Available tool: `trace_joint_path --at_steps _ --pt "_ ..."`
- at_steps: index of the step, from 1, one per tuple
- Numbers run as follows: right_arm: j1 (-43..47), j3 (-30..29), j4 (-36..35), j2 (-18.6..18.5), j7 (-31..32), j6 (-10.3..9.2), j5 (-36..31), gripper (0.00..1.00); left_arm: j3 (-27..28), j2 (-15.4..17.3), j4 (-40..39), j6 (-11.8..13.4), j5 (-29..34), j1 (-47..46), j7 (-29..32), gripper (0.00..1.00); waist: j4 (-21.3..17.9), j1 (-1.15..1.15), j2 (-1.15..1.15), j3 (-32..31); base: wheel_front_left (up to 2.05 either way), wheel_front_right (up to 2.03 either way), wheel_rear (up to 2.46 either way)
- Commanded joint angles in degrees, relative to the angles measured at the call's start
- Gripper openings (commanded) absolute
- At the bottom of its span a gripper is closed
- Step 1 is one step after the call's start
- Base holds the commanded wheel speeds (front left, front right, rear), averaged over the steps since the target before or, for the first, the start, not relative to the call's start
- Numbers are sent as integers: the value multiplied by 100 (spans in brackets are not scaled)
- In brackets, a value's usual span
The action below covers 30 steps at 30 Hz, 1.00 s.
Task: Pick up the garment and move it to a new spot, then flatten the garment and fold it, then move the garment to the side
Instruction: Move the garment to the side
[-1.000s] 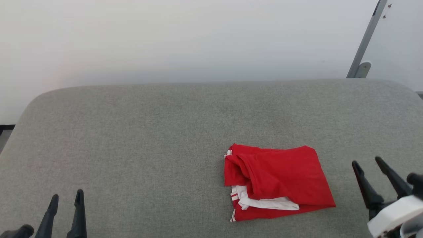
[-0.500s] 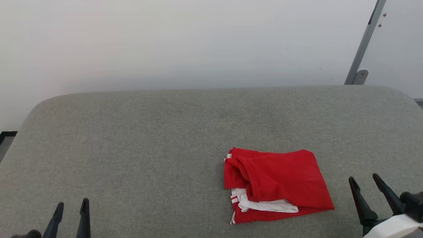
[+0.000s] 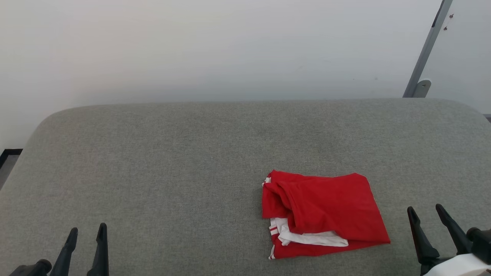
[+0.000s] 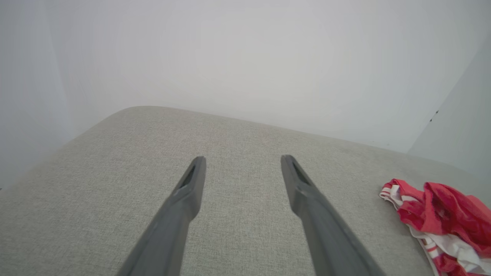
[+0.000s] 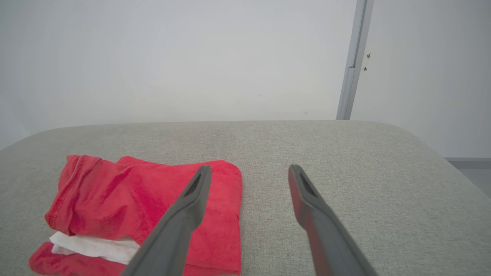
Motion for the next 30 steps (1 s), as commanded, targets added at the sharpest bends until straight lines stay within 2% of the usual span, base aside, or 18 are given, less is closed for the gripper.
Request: trace_joint_path --at_steps 1,8,10,24,30 --pt "49 -4 -23 36 -29 -2 -17 100 17 -13 8 -17 -17 -69 -28 100 2 0 -1 2 0 0 0" --pt "-200 124 206 -41 60 -1 120 100 23 -27 -24 -17 -26 -96 -28 100 2 0 -1 57 0 0 0" --pt "-343 266 309 -100 277 -2 264 100 15 -24 -32 -17 -32 -106 -28 100 6 0 -1 93 0 0 0" --pt "-1721 1415 739 -1039 2548 -1 1228 100 -272 60 4 -17 -148 -284 -28 100 318 0 -1 527 0 0 0" --pt "-2292 1828 1007 -1305 3583 -1 1612 100 -425 84 47 -17 -210 -484 -28 100 504 0 -1 811 0 0 0"
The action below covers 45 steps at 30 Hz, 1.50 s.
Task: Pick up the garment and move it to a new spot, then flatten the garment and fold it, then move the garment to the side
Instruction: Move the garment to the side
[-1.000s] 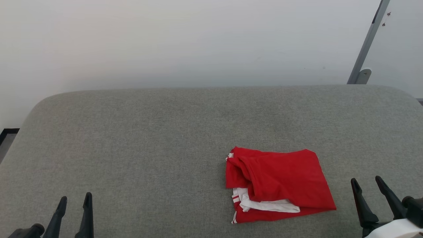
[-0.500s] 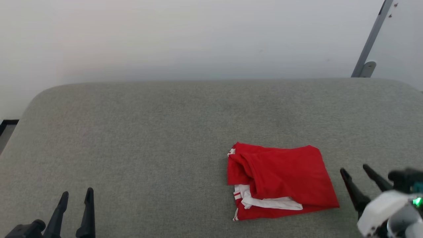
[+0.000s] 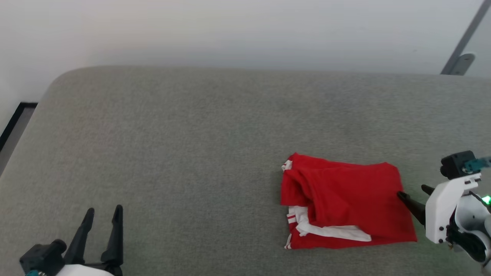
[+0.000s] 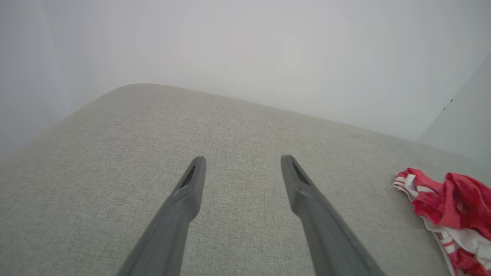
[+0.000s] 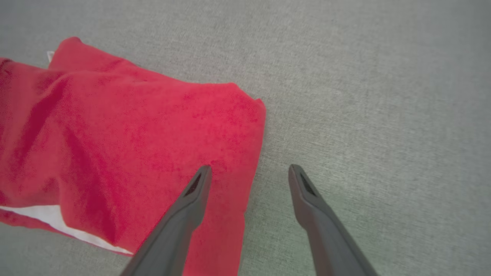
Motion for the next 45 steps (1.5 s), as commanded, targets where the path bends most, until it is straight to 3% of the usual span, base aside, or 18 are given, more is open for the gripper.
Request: trace_joint_path --at_steps 1,10,19,20,21,29,35,45 --pt "-174 108 120 -36 306 -1 126 100 -57 24 26 -17 -75 -116 -28 100 131 0 0 147 0 0 0" --pt "-785 601 805 26 1766 -1 439 100 -356 56 122 -18 -152 -455 -28 100 417 0 0 451 0 0 0" --pt "-898 960 1539 581 2894 10 798 100 -573 57 247 -18 -235 -707 -28 100 594 0 0 611 0 0 0" --pt "-898 992 1503 604 2914 20 871 40 -589 56 256 -18 -252 -730 -28 100 609 0 0 623 0 0 0" --pt "-906 992 1477 626 2948 21 948 0 -593 57 265 -18 -269 -749 -28 100 618 0 0 631 0 0 0" --pt "-1244 772 1081 281 2821 0 1172 0 -518 127 243 -18 -379 -867 -28 100 481 0 0 727 0 0 0" --pt "-1563 551 789 -196 2755 -10 1047 0 -662 257 210 -18 -402 -1148 -28 100 208 0 0 867 0 0 0" --pt "-2013 189 563 -559 2556 -2 721 0 -1065 353 155 -18 -338 -1692 -28 100 -295 0 0 1116 0 0 0"
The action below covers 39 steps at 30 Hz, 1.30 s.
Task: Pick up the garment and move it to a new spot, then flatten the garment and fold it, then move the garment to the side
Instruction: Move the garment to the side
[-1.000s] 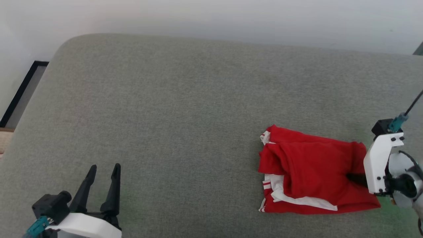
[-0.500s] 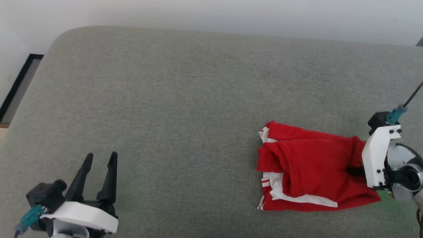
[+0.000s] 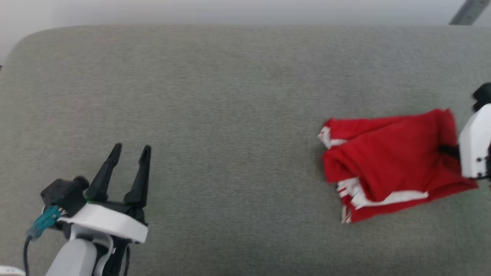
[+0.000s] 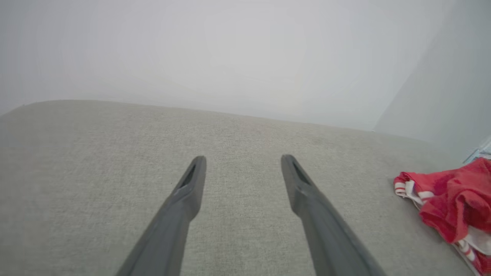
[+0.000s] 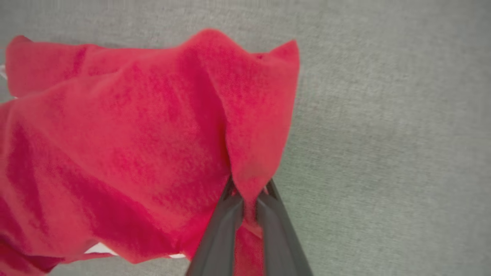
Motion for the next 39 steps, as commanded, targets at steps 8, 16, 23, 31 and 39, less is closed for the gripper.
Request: trace_joint_path --at_steps 8,16,23,31,39 --pt "-453 -331 164 -302 -347 -4 -450 0 -575 142 57 -18 -51 -693 -28 100 -478 0 0 327 0 0 0" --pt "-829 -475 372 -509 -842 -4 -901 0 -945 225 20 -18 -40 -1133 -28 100 -762 0 0 579 0 0 0" --pt "-1220 -506 697 -688 -1400 -4 -1405 0 -1328 302 -17 -18 -54 -1546 -28 100 -938 0 0 830 0 0 0" --pt "-1633 -467 1230 -854 -1971 -4 -2171 0 -1721 332 -41 -18 -95 -1981 -28 100 -1032 0 0 1090 0 0 0" --pt "-2094 -856 2032 -783 -2538 -4 -3248 0 -1926 393 -70 -18 -114 -2240 -28 100 -1001 0 0 1364 0 0 0"
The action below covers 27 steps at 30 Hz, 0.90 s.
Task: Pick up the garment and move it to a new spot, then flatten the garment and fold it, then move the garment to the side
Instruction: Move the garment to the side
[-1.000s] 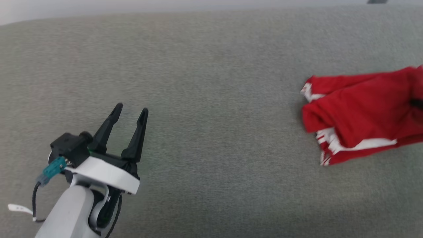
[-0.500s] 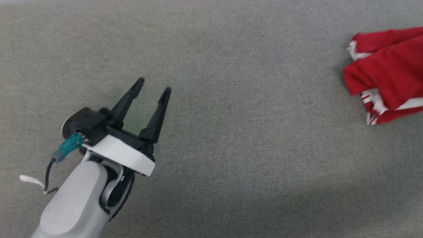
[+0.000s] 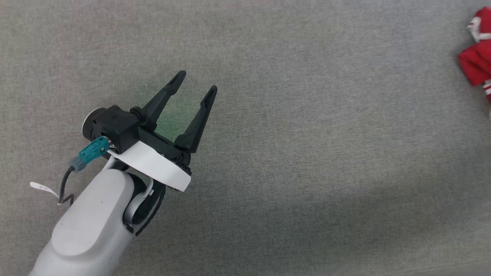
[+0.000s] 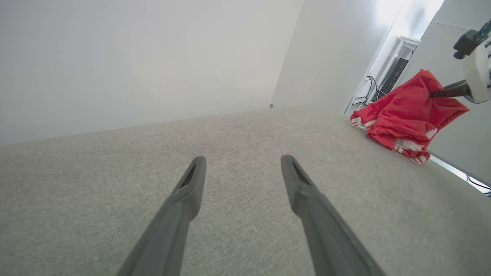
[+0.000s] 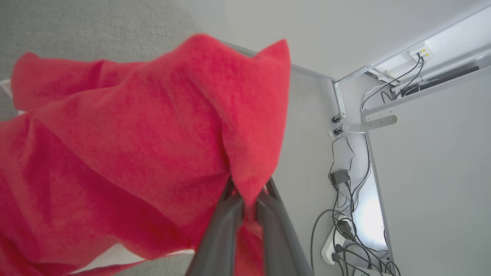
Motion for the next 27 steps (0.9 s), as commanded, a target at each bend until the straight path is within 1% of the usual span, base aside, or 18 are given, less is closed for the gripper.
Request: trace_joint_path --at_steps 1,5,6,7,8,10,11,12,13,19,21,27 --pt "-45 -52 100 125 -35 -4 -78 0 -15 19 -11 -18 -17 -77 -28 100 24 0 0 54 0 0 0" --pt "-171 -404 573 352 -181 -4 -384 0 -60 27 -3 -18 -42 -154 -28 100 74 0 0 146 0 0 0" --pt "-195 -468 670 427 -218 -4 -436 3 -79 28 4 -18 -46 -167 -28 100 89 0 0 164 0 0 0" --pt "-227 -541 751 480 -272 -4 -517 3 -98 26 6 -18 -55 -185 -28 100 110 0 0 180 0 0 0" --pt "-263 -612 845 516 -317 -4 -604 24 -112 23 9 -18 -68 -210 -28 100 129 0 0 193 0 0 0" --pt "-348 -755 967 579 -447 -4 -764 42 -112 10 12 -18 -73 -248 -28 100 155 0 0 208 0 0 0" --pt "-387 -811 1025 612 -485 -4 -833 58 -85 4 11 -18 -84 -251 -28 100 164 0 0 213 0 0 0" --pt "-419 -853 1055 639 -548 -4 -922 92 -62 7 12 -18 -84 -243 -28 100 168 0 0 213 0 0 0" --pt "-472 -898 1089 656 -602 -4 -1004 100 -44 13 7 -18 -89 -228 -28 100 167 0 0 212 0 0 0" --pt "-680 -1100 1232 800 -822 -4 -1351 100 171 26 -5 -18 -206 -87 -28 100 125 0 0 136 0 0 0" --pt "-716 -1143 1246 832 -866 -4 -1374 100 205 22 -12 -18 -213 -64 -28 100 114 0 0 116 0 0 0" --pt "-817 -1275 1281 1142 -1159 -4 -1454 100 468 19 -105 -18 -268 79 -28 100 71 0 0 -24 0 0 0"
